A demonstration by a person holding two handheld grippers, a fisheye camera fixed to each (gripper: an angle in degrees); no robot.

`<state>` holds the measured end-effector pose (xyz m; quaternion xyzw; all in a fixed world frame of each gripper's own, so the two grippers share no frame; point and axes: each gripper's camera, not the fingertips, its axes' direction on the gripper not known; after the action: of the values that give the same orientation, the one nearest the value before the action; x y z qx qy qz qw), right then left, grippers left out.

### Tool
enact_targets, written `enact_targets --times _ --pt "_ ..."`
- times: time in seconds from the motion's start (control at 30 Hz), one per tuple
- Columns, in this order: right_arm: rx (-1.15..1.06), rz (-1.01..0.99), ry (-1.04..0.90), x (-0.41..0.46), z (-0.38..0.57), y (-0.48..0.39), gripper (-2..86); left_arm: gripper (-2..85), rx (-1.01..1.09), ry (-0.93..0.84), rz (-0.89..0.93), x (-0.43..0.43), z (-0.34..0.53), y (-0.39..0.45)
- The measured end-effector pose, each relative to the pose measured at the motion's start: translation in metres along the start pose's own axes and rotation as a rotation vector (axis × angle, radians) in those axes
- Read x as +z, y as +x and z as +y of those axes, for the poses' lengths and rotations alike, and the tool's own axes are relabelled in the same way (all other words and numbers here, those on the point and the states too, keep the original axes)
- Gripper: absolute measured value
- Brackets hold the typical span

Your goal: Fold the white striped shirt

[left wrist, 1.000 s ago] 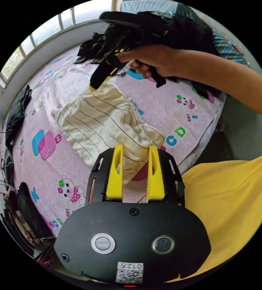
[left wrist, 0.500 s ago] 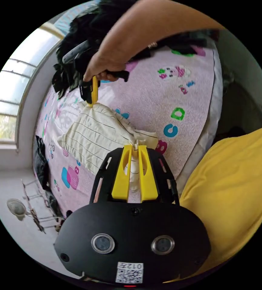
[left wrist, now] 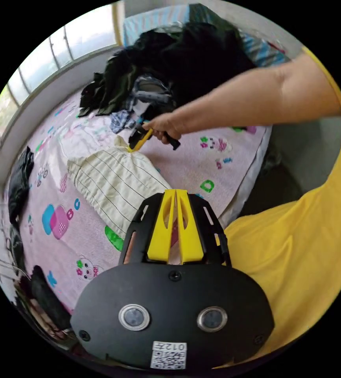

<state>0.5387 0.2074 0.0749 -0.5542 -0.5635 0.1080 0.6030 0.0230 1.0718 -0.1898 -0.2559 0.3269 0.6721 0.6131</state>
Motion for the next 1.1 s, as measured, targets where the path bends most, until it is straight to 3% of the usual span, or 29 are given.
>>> enact_targets --times 0.27,0.47,0.57,0.67,0.8,0.87,1.1 --pt "-0.014 -0.020 0.023 -0.018 -0.012 0.002 1.9 0.2 0.121 -0.293 0.019 0.095 -0.033 -0.010" --pt "0.015 0.032 0.207 -0.064 -0.009 -0.005 0.9 0.1 0.167 -0.310 0.067 0.106 -0.053 -0.030" --pt "-0.162 -0.042 0.237 -0.065 -0.014 -0.034 0.8 0.2 0.207 -0.332 0.047 0.111 -0.062 -0.035" --pt "-0.296 -0.098 0.101 -0.036 -0.033 -0.057 0.6 0.2 0.220 -0.358 0.055 0.117 -0.070 -0.043" --pt "-0.065 -0.077 0.001 -0.002 -0.062 -0.029 0.2 0.3 0.241 -0.378 0.044 0.122 -0.077 -0.058" --pt "0.090 -0.235 0.051 0.003 -0.067 -0.002 0.1 0.4 0.233 -0.374 0.053 0.123 -0.080 -0.069" --pt "0.192 -0.373 0.099 -0.002 -0.069 0.012 0.4 0.4 0.194 -0.391 0.173 0.130 -0.089 -0.115"
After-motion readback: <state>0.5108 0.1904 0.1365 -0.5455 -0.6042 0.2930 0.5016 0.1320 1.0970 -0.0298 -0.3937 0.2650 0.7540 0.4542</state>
